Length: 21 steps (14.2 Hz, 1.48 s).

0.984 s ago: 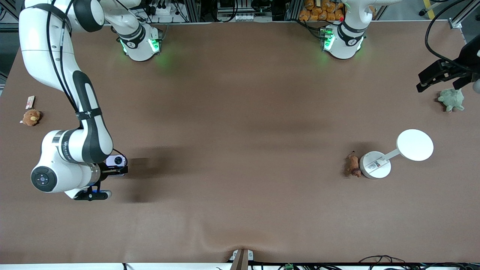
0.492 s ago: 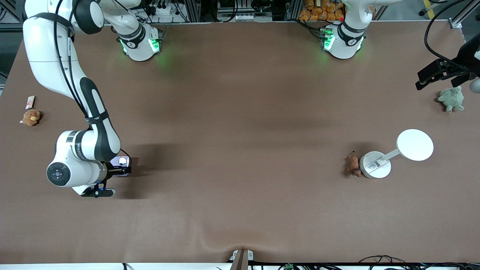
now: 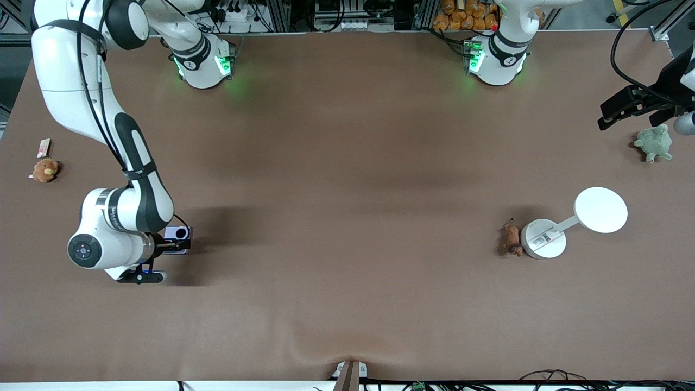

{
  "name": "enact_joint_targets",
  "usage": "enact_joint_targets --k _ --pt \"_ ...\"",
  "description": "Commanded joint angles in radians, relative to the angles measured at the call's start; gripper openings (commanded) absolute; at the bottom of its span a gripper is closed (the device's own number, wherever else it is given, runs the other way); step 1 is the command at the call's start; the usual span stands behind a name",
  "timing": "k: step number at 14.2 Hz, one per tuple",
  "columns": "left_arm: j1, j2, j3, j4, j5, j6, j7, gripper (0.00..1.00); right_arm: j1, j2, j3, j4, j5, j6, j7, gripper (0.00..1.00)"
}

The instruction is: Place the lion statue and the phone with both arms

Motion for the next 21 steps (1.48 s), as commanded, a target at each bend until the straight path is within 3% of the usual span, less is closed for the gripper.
enact_joint_targets --k 1,7,11,18,21 --pt "-0.004 -0.016 0.003 -0.013 -0.013 -0.001 0.011 1.0 -0.013 -0.035 0.017 -0.017 -0.017 -0.01 0.003 1.0" --pt "-0.004 -0.018 0.003 -0.016 -0.013 -0.003 0.014 1.0 -0.012 -0.082 0.023 0.064 -0.016 -0.065 -0.008 1.0" --pt "-0.013 -0.012 -0.007 -0.014 -0.014 0.017 0.013 1.0 -0.004 -0.285 0.023 0.059 -0.016 -0.143 -0.006 1.0" --pt "-0.007 -0.015 -0.024 -0.013 -0.011 0.016 0.013 1.0 -0.018 -0.64 0.02 0.05 -0.01 -0.5 0.014 1.0" --pt "-0.004 -0.021 -0.024 -0.014 -0.011 0.009 0.013 1.0 -0.038 -0.774 0.017 0.003 -0.011 -0.589 0.026 1.0"
